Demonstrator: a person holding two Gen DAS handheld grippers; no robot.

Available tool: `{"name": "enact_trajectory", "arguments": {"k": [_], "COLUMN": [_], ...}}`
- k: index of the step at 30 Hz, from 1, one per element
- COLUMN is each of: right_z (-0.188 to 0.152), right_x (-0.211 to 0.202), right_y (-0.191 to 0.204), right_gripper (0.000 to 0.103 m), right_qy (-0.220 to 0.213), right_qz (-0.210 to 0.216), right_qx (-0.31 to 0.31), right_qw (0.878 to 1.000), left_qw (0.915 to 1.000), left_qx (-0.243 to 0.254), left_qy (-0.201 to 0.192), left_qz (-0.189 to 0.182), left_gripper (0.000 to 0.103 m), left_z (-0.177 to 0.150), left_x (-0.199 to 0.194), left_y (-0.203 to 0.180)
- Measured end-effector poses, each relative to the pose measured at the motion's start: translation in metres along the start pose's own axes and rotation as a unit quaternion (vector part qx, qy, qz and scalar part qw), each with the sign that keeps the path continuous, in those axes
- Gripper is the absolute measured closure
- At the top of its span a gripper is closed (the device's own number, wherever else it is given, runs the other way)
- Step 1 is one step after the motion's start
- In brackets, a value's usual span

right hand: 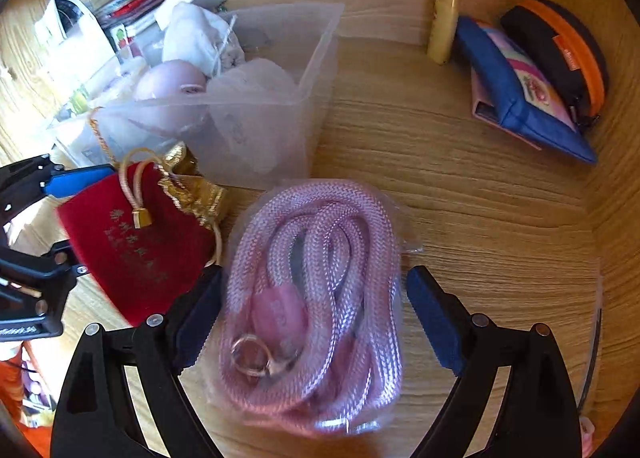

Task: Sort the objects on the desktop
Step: 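Grasp the pink rope bag with the right gripper while the left grasps the green bottle, then carry the rope bag and green bottle over the clear box and release both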

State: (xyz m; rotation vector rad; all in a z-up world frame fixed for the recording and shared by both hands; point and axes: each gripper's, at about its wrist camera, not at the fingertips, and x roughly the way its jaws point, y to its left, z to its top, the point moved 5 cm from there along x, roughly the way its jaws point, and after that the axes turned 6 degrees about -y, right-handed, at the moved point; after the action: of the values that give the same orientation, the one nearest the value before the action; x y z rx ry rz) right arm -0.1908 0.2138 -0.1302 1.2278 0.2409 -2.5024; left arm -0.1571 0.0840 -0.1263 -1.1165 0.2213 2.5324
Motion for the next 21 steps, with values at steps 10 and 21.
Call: {"name": "enact_trajectory", "arguments": {"k": [10,21], "right_z": [0.000,0.007], "right_x": [-0.006,-0.043], "right_y": [0.004,0.002], "right_gripper": [0.037,0.041], "right_qy": [-0.023,-0.073], "right_qz": [0.001,0.013], "right_qx": [-0.012,0.005], "right_qw": [1.000,0.997], "left_qw": [0.9997,0.9978], "left_qx": [0.021,-0.031], "left_qy": [-0.008,-0.058], "left_qz": [-0.007,-0.006], "left_gripper": [0.060,0.061], "left_z": [-0.005,-0.001], "left_x": [-0.003,-0.051], "left_y": [-0.009,0.009]}}
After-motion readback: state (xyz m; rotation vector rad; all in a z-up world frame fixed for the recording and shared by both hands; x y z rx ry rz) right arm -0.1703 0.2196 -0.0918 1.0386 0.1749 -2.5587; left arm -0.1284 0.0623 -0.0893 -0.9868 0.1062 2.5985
